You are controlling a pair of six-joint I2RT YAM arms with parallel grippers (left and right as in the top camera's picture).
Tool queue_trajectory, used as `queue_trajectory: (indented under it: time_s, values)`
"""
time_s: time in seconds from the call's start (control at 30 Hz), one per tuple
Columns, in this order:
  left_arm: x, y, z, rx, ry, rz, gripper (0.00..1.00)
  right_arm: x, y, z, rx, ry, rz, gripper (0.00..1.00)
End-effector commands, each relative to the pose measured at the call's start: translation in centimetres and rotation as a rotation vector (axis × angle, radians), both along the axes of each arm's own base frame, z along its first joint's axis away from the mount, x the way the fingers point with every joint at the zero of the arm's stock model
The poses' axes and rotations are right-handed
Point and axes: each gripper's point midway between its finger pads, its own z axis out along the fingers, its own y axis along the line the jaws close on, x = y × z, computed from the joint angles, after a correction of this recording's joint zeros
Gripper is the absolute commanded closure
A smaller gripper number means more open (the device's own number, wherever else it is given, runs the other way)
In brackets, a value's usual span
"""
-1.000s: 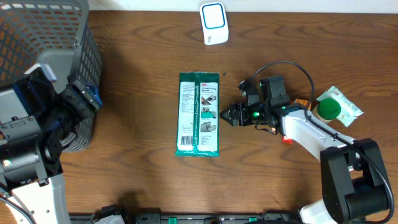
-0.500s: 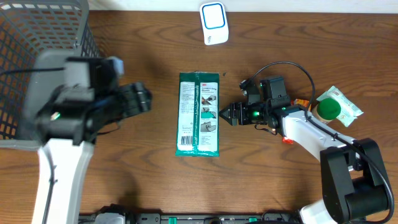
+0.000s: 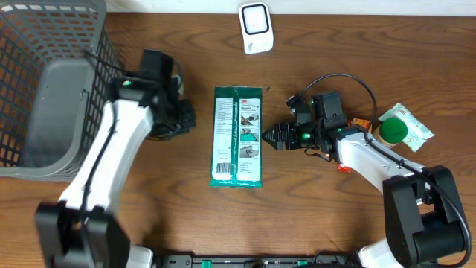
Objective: Scan the item barcode
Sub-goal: 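Move the left gripper in and grasp the glove package's left edge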
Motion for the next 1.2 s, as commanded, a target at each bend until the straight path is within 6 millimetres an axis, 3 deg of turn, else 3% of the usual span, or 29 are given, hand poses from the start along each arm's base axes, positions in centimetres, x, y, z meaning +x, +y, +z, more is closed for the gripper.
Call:
queue_trajectory:
  time_s: [0.0,0.33,0.77,0.97,1.17]
  values:
    - [-0.6,-1.0,-3.0,0.03,0.089,-0.044,0.93,-0.5,0.6,0.0,0.01,0.009,0.016,0.19]
    - [0.4,-3.3,-8.6,0.051,0.165,-0.104,0.93,-0.5,0.5,0.0,0.01,0.01,0.016,0.19]
    - [0.3,-4.0,-13.3,0.071,0.243,-0.122,0.92,-1.0,0.4,-0.3,0.003,0.036,0.015,0.19]
    - [0.2,-3.9,-14.1,0.075,0.259,-0.123,0.92,-1.2,0.4,-0.7,0.028,0.133,-0.087,0.22]
    - [0.5,-4.1,-14.2,0.071,0.247,-0.118,0.92,-3.2,0.4,-3.6,-0.077,0.195,-0.15,0.21]
